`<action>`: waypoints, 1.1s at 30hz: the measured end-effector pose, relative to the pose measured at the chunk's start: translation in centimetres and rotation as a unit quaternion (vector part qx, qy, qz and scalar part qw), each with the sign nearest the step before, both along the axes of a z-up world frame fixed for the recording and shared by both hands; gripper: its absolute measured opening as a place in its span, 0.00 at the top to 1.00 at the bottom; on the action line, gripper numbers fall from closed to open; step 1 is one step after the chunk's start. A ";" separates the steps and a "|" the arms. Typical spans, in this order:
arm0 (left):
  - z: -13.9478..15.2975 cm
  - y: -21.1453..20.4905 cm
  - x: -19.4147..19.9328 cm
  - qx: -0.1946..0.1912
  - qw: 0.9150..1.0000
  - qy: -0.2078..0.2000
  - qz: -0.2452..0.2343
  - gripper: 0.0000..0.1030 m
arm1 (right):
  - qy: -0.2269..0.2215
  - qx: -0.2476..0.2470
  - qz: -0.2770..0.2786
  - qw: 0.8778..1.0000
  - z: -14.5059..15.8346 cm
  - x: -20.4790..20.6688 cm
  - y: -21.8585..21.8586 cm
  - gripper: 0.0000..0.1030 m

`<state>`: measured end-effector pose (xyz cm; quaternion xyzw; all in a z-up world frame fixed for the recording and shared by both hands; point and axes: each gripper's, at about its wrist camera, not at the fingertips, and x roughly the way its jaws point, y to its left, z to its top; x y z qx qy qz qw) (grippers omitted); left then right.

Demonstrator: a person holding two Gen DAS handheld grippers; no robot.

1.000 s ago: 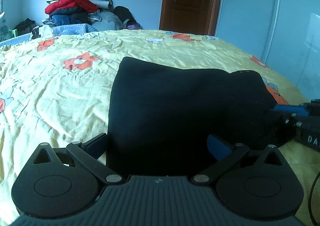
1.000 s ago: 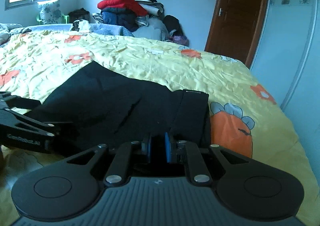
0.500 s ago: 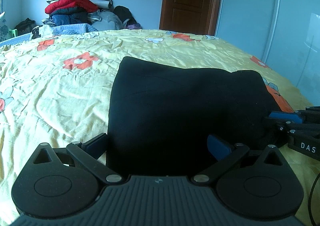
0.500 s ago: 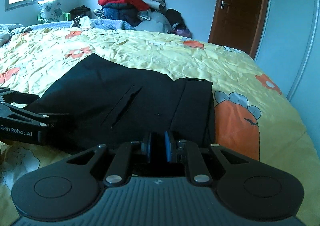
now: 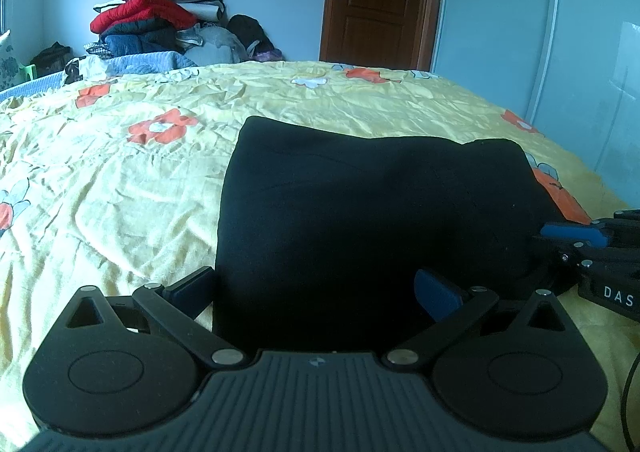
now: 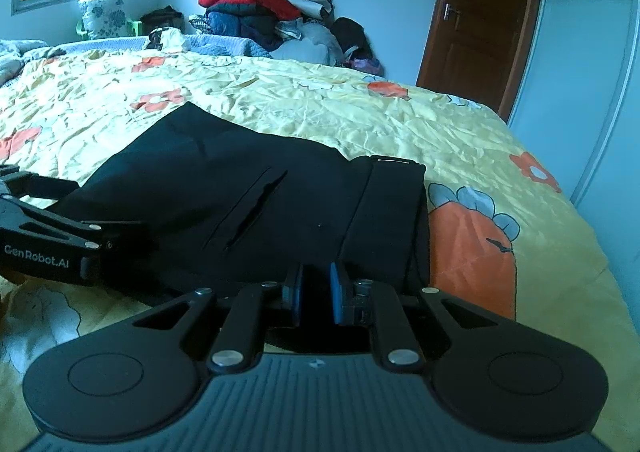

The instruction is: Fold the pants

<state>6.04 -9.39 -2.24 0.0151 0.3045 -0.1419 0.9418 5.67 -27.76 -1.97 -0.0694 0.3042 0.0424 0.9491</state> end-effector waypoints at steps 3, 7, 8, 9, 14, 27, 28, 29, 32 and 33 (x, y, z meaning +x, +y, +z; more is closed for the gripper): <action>0.0 0.0 0.0 0.001 1.000 -0.001 0.000 0.00 | -0.004 0.010 0.000 1.000 -0.1 -0.1 -0.3 0.87; 0.0 0.0 0.0 0.001 1.000 -0.001 0.000 0.00 | -0.010 0.016 -0.001 1.000 -0.2 -0.3 -0.4 0.87; 0.0 0.0 0.0 0.001 1.000 -0.001 0.000 0.00 | -0.011 0.017 -0.001 1.000 -0.2 -0.3 -0.4 0.87; 0.0 0.0 0.0 0.001 1.000 -0.001 0.000 0.00 | -0.011 0.018 -0.001 1.000 -0.3 -0.4 -0.4 0.87; 0.0 -0.1 0.0 0.003 1.000 -0.002 0.000 0.00 | -0.014 0.023 -0.002 1.000 -0.3 -0.4 -0.5 0.87; 0.0 0.0 0.0 0.003 1.000 -0.002 0.000 0.00 | -0.018 0.031 -0.004 0.999 -0.2 -0.5 -0.7 0.86; 0.0 -0.1 0.0 0.002 1.000 -0.002 0.000 0.00 | -0.018 0.030 -0.004 0.999 -0.2 -0.5 -0.7 0.86; 0.0 -0.1 0.0 0.002 1.000 -0.002 0.000 0.00 | -0.018 0.030 -0.004 0.999 -0.2 -0.5 -0.8 0.86; 0.0 -0.1 0.0 0.001 1.000 -0.001 0.000 0.00 | -0.018 0.031 -0.004 0.999 -0.2 -0.5 -0.8 0.86; 0.0 -0.1 0.0 0.000 1.000 -0.001 0.000 0.00 | -0.018 0.031 -0.004 0.999 -0.2 -0.5 -0.8 0.86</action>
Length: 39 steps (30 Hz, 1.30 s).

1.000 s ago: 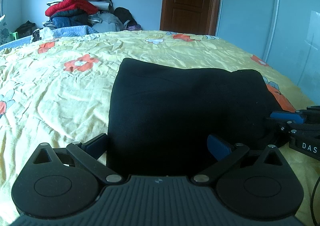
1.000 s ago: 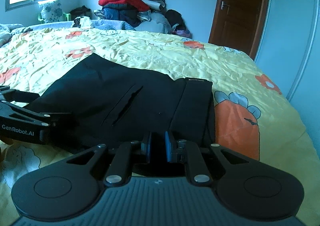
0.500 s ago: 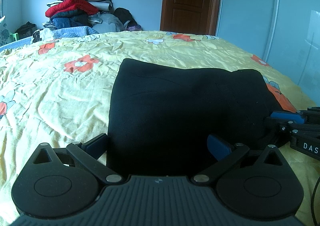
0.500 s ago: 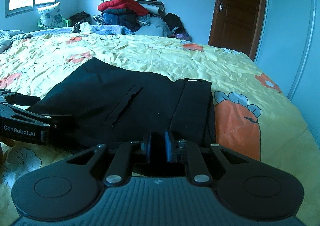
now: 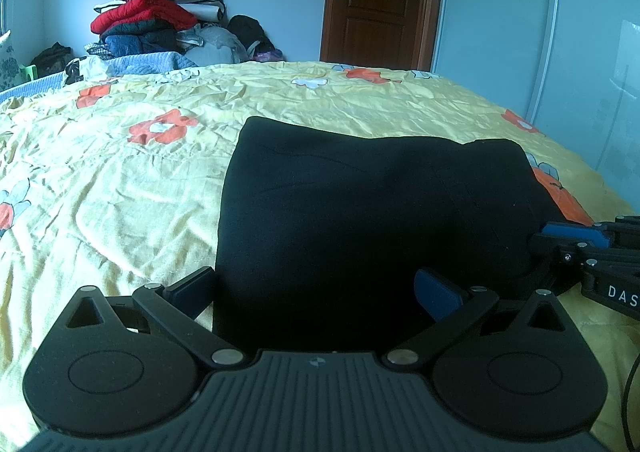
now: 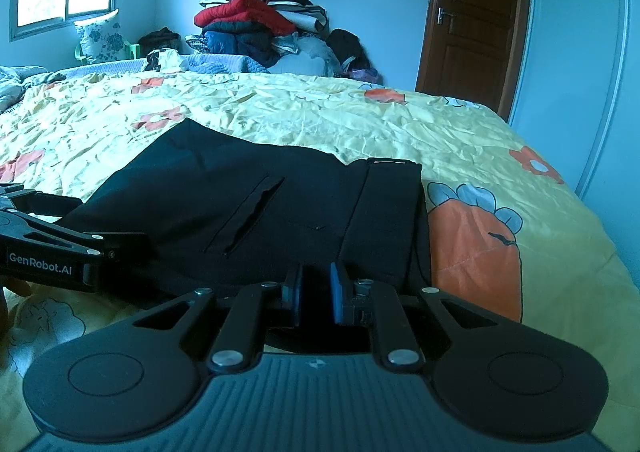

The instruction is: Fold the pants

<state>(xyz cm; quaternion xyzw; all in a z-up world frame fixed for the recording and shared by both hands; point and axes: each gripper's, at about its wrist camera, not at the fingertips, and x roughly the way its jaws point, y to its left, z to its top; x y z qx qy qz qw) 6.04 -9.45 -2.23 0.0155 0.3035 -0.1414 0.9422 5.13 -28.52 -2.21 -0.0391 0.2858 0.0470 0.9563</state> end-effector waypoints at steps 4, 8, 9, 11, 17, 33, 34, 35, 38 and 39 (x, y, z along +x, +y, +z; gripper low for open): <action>0.1 0.4 -0.3 -0.007 1.000 0.001 0.006 0.00 | -0.002 0.005 -0.001 1.000 0.0 -0.1 -0.1 0.86; 0.7 1.1 -1.5 -0.012 1.000 0.010 0.008 0.00 | -0.003 0.001 0.000 1.000 0.2 -0.4 -0.1 0.86; 0.9 1.3 -1.8 -0.016 1.000 0.014 0.008 0.00 | -0.003 -0.002 0.001 1.000 0.4 -0.5 -0.1 0.86; 1.3 1.8 -2.4 -0.023 1.000 0.018 0.008 0.00 | -0.002 -0.001 0.002 1.000 0.6 -0.9 0.0 0.84; 2.5 3.2 -3.4 -0.010 1.000 0.003 -0.012 0.01 | -0.001 0.025 0.021 0.999 1.8 -2.8 -1.0 0.43; 0.8 10.0 9.1 -0.223 0.957 0.160 -0.090 0.01 | 0.099 0.336 0.052 0.935 -0.6 6.3 -14.6 0.20; 0.8 10.2 9.6 -0.233 0.953 0.165 -0.098 0.01 | 0.108 0.347 0.067 0.929 -1.0 6.7 -14.8 0.20; 0.7 10.2 10.2 -0.242 0.949 0.172 -0.108 0.01 | 0.117 0.354 0.080 0.924 -1.3 7.3 -15.0 0.21; 0.4 10.4 11.4 -0.264 0.936 0.188 -0.136 0.01 | 0.132 0.371 0.114 0.912 -1.8 8.7 -15.1 0.20; 0.3 10.3 11.8 -0.272 0.932 0.192 -0.144 0.01 | 0.137 0.374 0.123 0.909 -1.9 9.1 -14.9 0.20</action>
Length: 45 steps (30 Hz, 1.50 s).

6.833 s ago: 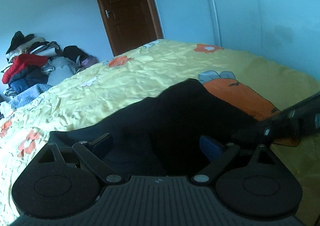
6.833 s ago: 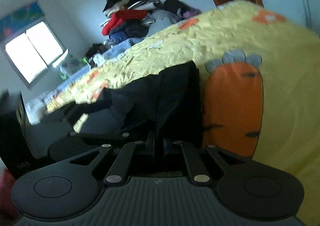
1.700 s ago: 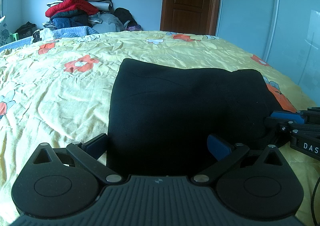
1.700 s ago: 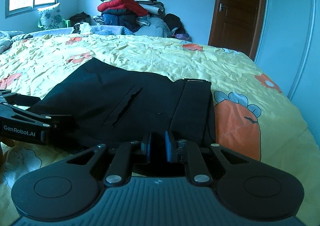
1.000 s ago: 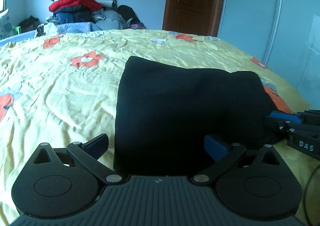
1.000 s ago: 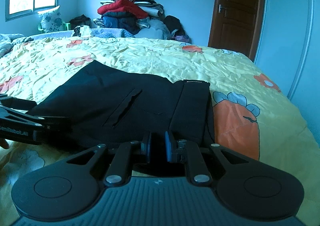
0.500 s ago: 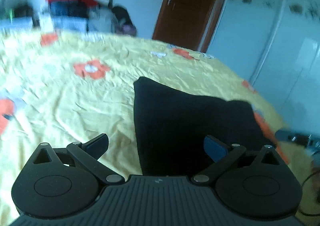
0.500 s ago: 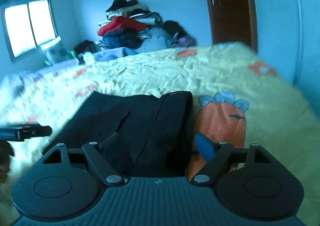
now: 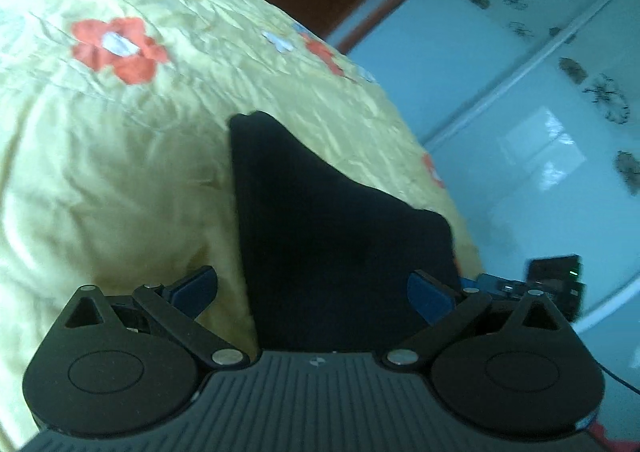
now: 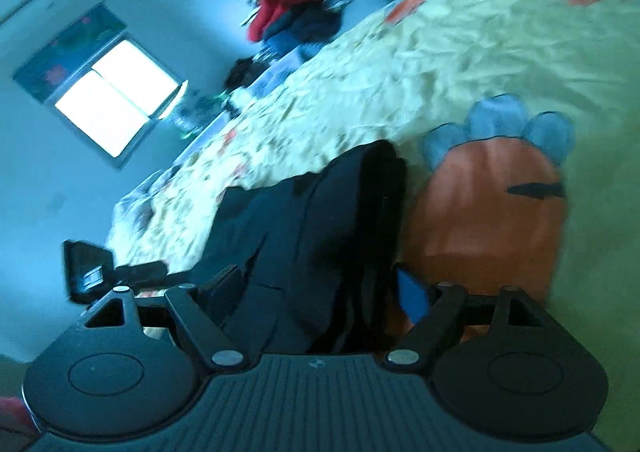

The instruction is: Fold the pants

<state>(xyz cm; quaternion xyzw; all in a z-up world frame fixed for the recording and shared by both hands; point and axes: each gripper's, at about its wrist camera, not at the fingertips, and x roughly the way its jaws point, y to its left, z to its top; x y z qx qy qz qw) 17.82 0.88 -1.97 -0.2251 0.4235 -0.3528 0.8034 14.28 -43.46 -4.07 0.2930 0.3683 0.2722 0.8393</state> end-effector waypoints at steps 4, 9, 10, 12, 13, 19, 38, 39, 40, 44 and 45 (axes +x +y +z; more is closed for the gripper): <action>-0.7 -0.6 0.9 -0.042 0.999 0.010 -0.015 0.01 | 0.000 0.013 0.028 1.000 -0.2 1.5 0.9 0.20; -0.9 -2.5 0.8 -0.045 0.999 -0.013 -0.009 0.02 | 0.005 0.051 0.010 0.999 -1.0 2.4 1.1 0.47; -0.8 -2.8 0.7 -0.042 0.999 -0.017 -0.009 0.03 | 0.009 0.047 0.003 0.999 -1.2 2.5 1.3 0.64; -0.6 -3.5 0.3 -0.028 0.999 -0.025 -0.009 0.11 | 0.013 0.039 -0.007 0.999 -1.7 2.7 1.8 0.68; -0.5 -3.6 0.1 -0.015 1.000 -0.027 -0.007 0.29 | 0.012 0.036 -0.012 0.999 -1.6 2.6 2.0 0.69; -0.4 -1.7 -0.1 0.010 0.999 -0.020 0.039 0.83 | -0.001 0.017 -0.041 0.999 0.1 1.4 3.2 0.73; 4.5 7.5 2.8 0.120 0.979 -0.083 0.145 0.82 | -0.022 0.014 0.025 0.999 3.1 11.3 14.9 0.72; 3.6 7.7 3.3 0.128 0.978 -0.065 0.153 0.76 | -0.008 -0.010 0.017 1.000 2.4 12.0 15.6 0.69; 2.7 8.1 3.8 0.132 0.977 -0.048 0.158 0.62 | 0.004 -0.033 0.008 0.999 1.9 12.4 15.8 0.66; 2.2 10.3 2.6 0.117 0.972 -0.040 0.201 0.46 | 0.010 -0.060 0.007 0.998 0.9 11.6 14.4 0.59; 2.4 10.6 2.3 0.123 0.969 -0.040 0.212 0.41 | 0.004 -0.069 0.006 0.998 1.2 11.0 14.0 0.58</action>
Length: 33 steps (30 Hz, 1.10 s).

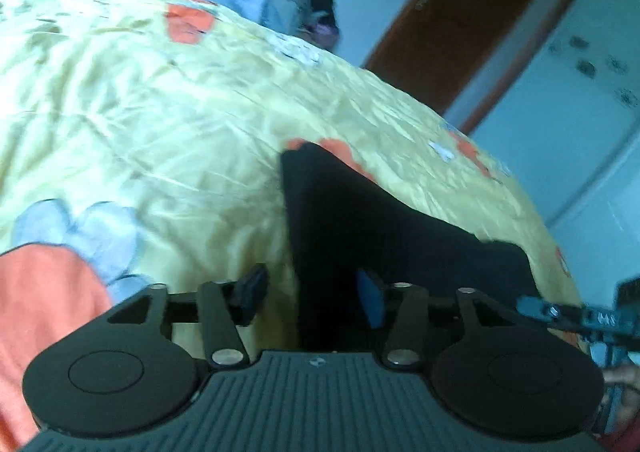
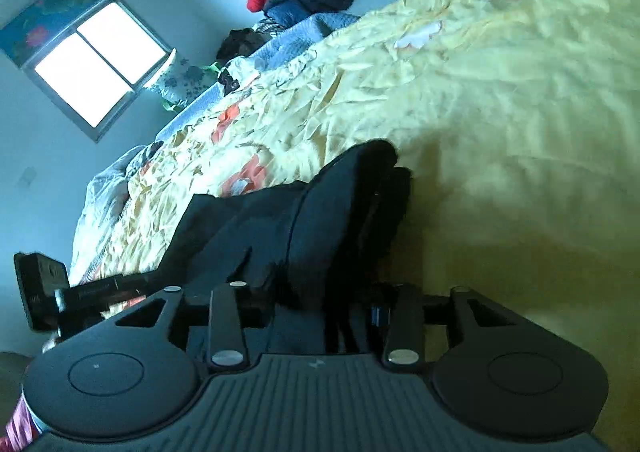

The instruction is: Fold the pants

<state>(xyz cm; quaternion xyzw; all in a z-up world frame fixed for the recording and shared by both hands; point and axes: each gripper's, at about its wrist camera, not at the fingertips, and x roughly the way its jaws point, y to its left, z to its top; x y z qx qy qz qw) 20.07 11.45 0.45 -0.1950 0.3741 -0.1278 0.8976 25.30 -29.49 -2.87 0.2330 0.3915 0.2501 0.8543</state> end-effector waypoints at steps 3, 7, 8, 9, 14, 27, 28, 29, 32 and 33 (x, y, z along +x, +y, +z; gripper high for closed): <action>1.9 -0.6 -2.1 0.051 0.998 -0.024 0.018 0.38 | -0.037 -0.084 -0.045 0.995 2.0 -2.5 -1.4 0.58; 3.8 -3.6 -5.2 0.082 0.993 -0.076 -0.021 0.27 | -0.100 -0.099 -0.031 0.990 5.0 -5.9 -0.7 0.58; 4.0 -4.5 -5.8 0.079 0.993 -0.082 -0.035 0.26 | -0.101 -0.079 -0.006 0.992 5.2 -6.2 0.0 0.58; 3.9 -5.3 -6.0 0.078 0.992 -0.083 -0.047 0.23 | -0.099 -0.060 0.024 0.993 5.0 -6.4 0.9 0.58; 1.9 -7.6 -6.0 0.141 0.988 -0.038 -0.044 0.23 | -0.073 -0.131 0.080 0.986 2.4 -6.8 5.0 0.58; 2.8 -9.7 -15.3 0.146 0.987 -0.058 -0.021 0.15 | -0.139 -0.217 0.021 0.966 5.5 -16.0 10.3 0.21; 2.4 -10.0 -15.7 0.153 0.986 -0.056 -0.021 0.15 | -0.139 -0.223 0.016 0.965 5.4 -16.5 10.8 0.20; 2.1 -10.2 -16.0 0.158 0.986 -0.052 -0.021 0.15 | -0.136 -0.223 0.009 0.965 5.4 -17.1 11.0 0.17; 1.2 -10.2 -16.5 0.159 0.987 -0.034 -0.015 0.15 | -0.119 -0.214 -0.009 0.969 5.0 -18.2 11.3 0.06; 1.0 -10.1 -16.7 0.158 0.987 -0.031 -0.010 0.15 | -0.114 -0.214 -0.015 0.970 5.0 -18.4 11.4 0.06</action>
